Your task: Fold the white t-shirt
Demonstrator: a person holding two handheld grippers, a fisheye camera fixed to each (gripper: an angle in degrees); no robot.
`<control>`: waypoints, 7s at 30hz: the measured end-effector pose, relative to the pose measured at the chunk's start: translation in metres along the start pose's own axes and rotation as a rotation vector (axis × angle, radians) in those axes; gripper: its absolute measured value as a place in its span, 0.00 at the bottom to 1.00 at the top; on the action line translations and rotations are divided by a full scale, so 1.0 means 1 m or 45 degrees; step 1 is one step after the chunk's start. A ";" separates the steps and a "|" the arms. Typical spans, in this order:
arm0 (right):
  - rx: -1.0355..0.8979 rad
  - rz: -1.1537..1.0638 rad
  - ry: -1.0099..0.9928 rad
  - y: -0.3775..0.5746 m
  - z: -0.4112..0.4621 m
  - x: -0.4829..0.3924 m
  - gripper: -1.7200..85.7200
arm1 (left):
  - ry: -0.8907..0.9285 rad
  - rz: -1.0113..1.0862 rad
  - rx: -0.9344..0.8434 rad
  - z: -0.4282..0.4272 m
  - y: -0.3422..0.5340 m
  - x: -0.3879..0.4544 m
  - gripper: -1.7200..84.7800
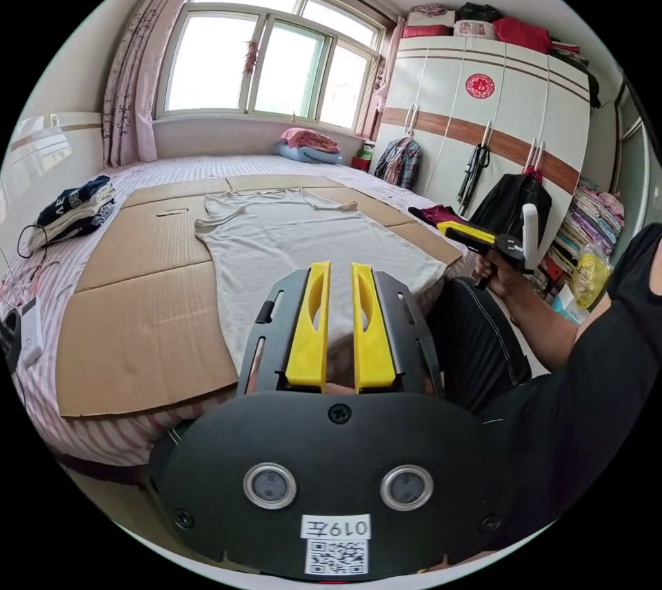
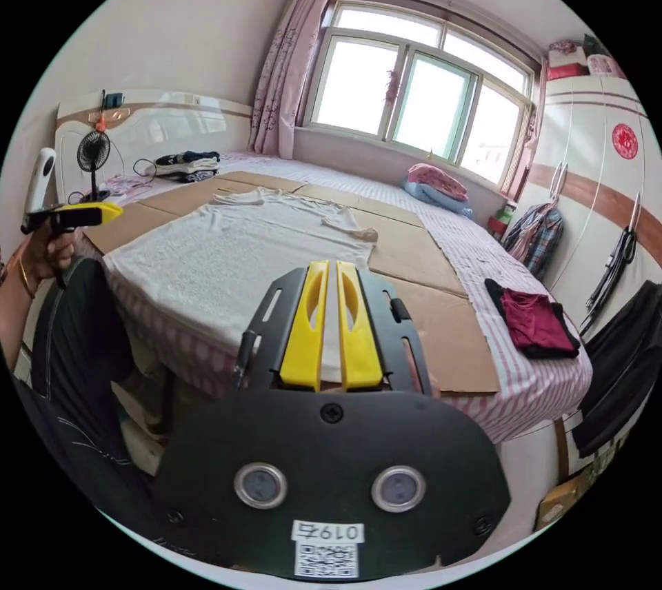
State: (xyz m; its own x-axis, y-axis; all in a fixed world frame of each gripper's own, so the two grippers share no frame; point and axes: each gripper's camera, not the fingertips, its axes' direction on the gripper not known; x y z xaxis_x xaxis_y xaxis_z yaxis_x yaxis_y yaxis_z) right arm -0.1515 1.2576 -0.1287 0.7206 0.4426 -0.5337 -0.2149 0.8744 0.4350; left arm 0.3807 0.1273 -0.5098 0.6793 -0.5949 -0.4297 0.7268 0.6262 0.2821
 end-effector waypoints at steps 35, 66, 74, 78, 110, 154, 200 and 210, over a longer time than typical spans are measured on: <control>-0.328 0.373 -0.163 -0.091 -0.093 0.200 0.02 | -0.394 -0.561 -0.392 0.031 0.033 -0.087 0.04; -0.487 0.567 -0.592 -0.540 -0.076 0.417 0.14 | -0.109 -0.936 -0.311 0.230 -0.100 -0.395 0.11; -0.541 0.545 -0.585 -0.633 -0.097 0.428 0.12 | -0.050 -0.942 -0.338 0.278 -0.104 -0.449 0.10; -0.555 0.540 -0.569 -0.674 -0.117 0.431 0.10 | -0.058 -0.924 -0.379 0.302 -0.112 -0.470 0.08; -0.707 0.568 -0.808 -0.868 -0.257 0.463 0.11 | -0.002 -0.855 -0.413 0.360 -0.089 -0.531 0.10; -0.767 0.389 -0.961 -0.898 -0.317 0.452 0.11 | 0.083 -0.836 -0.426 0.337 -0.057 -0.498 0.06; -0.680 0.580 -0.916 -0.676 -0.324 0.462 0.10 | 0.042 -0.701 -0.517 0.227 -0.028 -0.355 0.09; -0.714 0.502 -0.860 -0.620 -0.296 0.451 0.03 | -0.030 -0.671 -0.607 0.206 -0.029 -0.318 0.05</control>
State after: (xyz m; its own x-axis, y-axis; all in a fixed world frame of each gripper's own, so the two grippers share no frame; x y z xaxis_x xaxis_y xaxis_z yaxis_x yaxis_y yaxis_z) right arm 0.1111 0.9742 -0.8539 0.7191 0.6703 0.1831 -0.6806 0.7326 -0.0094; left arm 0.1645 0.1948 -0.2040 0.2555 -0.8868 -0.3851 0.8395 0.4011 -0.3666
